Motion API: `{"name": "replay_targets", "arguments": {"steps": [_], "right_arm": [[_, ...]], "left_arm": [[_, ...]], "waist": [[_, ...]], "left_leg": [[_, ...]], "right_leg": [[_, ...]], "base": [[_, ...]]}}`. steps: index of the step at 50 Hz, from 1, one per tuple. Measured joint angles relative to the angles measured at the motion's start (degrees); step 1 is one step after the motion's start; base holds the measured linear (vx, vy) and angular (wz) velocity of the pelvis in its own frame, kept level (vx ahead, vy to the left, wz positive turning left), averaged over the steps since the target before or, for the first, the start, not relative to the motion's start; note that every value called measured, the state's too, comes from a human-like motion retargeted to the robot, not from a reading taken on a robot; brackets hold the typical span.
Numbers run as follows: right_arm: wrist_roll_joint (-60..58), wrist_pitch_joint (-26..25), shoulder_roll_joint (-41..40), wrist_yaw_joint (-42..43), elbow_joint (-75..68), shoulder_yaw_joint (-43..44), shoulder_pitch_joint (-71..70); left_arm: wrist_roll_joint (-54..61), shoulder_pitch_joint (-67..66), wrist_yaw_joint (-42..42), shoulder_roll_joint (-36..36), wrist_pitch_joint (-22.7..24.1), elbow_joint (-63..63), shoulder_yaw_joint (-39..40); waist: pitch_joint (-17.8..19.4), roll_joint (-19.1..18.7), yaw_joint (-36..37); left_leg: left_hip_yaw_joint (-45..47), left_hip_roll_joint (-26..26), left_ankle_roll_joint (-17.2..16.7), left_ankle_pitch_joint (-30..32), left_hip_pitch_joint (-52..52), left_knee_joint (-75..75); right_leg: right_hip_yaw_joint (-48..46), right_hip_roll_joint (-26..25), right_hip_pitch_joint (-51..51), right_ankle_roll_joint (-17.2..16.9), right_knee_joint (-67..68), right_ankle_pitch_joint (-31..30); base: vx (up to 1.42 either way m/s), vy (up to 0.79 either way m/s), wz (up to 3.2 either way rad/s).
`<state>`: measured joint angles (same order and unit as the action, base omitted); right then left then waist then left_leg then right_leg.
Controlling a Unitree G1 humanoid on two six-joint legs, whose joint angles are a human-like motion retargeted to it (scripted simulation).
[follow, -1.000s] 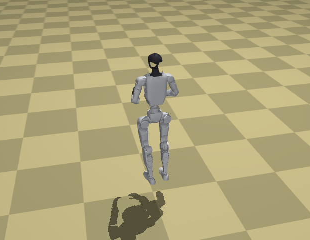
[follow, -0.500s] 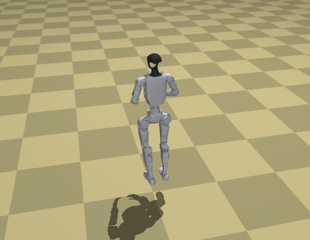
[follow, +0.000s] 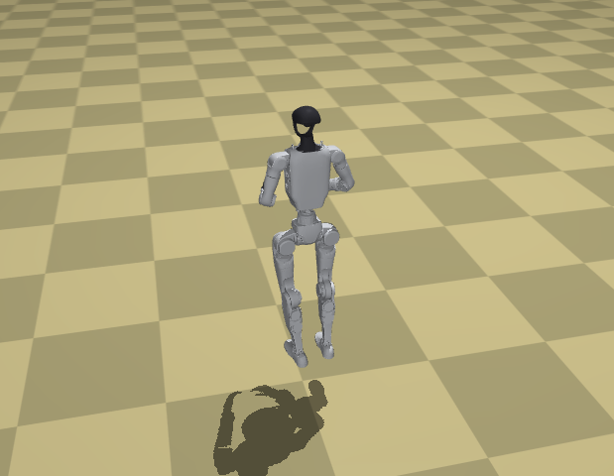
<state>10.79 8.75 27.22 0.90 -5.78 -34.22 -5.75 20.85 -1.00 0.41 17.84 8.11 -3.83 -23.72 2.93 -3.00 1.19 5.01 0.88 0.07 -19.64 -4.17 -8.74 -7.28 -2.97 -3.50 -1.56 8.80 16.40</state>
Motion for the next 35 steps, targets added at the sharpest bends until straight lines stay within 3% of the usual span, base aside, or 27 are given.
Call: {"name": "replay_targets", "arguments": {"steps": [35], "right_arm": [[-1.23, 1.25, 0.97, 0.47, 2.19, 0.4, -0.66]], "left_arm": [[-6.6, -0.64, 1.97, 1.57, 1.96, 1.85, -0.31]], "waist": [[1.26, 1.58, -0.66]], "left_leg": [[1.68, 0.79, 0.58, -5.31, 5.15, -7.94]], "right_leg": [[1.43, 1.66, 7.33, 0.12, 11.77, 7.09]], "base": [[0.0, 0.0, 0.0]]}}
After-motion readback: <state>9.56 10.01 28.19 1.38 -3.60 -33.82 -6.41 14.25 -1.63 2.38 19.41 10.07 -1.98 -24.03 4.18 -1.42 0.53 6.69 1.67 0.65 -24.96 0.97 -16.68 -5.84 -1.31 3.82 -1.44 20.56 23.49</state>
